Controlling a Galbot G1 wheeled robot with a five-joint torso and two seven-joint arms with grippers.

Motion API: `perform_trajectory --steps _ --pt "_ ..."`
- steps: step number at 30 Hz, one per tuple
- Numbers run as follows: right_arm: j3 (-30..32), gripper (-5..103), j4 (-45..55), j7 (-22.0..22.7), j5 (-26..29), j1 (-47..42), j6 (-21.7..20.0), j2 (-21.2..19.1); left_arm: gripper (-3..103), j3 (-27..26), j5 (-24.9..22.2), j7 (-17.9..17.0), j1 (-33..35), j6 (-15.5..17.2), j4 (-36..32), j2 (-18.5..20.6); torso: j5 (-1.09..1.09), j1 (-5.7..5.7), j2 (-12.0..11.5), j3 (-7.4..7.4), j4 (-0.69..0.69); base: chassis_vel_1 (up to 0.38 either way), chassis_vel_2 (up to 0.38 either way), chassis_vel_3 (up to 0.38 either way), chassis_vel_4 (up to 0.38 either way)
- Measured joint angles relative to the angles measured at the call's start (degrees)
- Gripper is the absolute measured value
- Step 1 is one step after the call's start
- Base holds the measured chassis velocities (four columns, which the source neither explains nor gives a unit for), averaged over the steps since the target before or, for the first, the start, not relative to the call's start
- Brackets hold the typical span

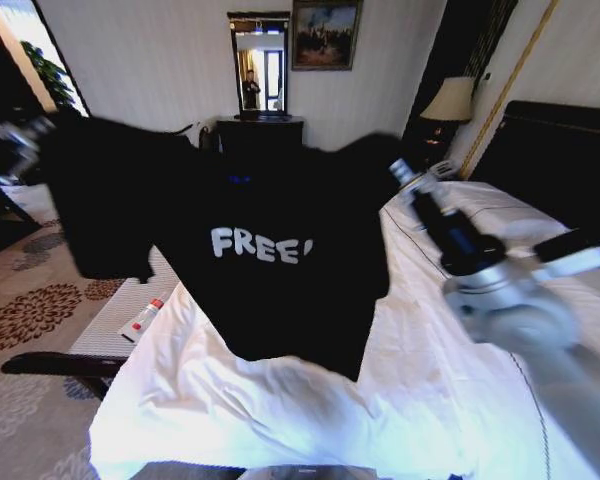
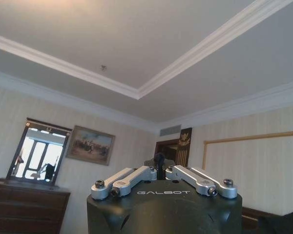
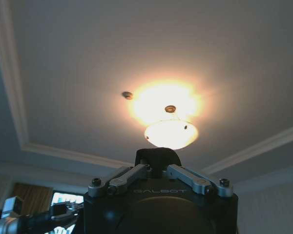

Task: Fold the clothes on the bed.

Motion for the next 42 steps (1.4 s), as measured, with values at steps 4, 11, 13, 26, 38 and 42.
perform_trajectory --steps 4,11,13,26,38,42 --pt "6.8 1 1.7 1.8 4.7 -1.3 -0.1 -3.9 2 -3.5 -4.2 -2.3 0.3 0.3 -1.7 0.4 -0.01 0.00 0.0 0.00 -0.02 0.000 0.000 0.000 0.000" --pt "15.2 1 1.6 10.9 14.1 -2.2 -3.5 -8.5 2 -5.3 -10.2 -5.8 -0.3 2.2 -2.0 1.8 0.00 0.00 0.0 0.00 -0.01 0.000 0.000 0.000 0.000" --pt "13.5 1 1.5 17.4 14.8 -2.1 -6.5 -8.2 2 -1.1 -8.3 -6.6 -0.3 3.3 -1.8 1.5 -0.02 0.00 0.0 0.00 -0.02 0.000 0.000 0.000 0.000" --pt "-34.9 1 -17.3 32.4 -8.7 -1.9 -17.8 8.9 2 56.0 36.1 -6.6 -12.3 10.0 14.1 -2.7 0.03 0.02 0.0 0.02 0.01 0.000 0.000 0.000 0.000" --pt "-48.0 1 -45.9 28.5 -19.1 9.8 -12.0 23.2 2 86.2 50.4 -9.2 -31.3 8.2 36.7 -20.5 0.00 0.04 0.0 0.02 -0.01 0.000 0.000 0.000 0.000" --pt "-45.2 1 -45.8 23.7 -19.4 10.0 -8.9 24.2 2 84.9 51.2 -8.8 -30.9 7.4 35.3 -22.6 -0.01 0.02 0.0 0.02 0.00 0.000 0.000 0.000 0.000"
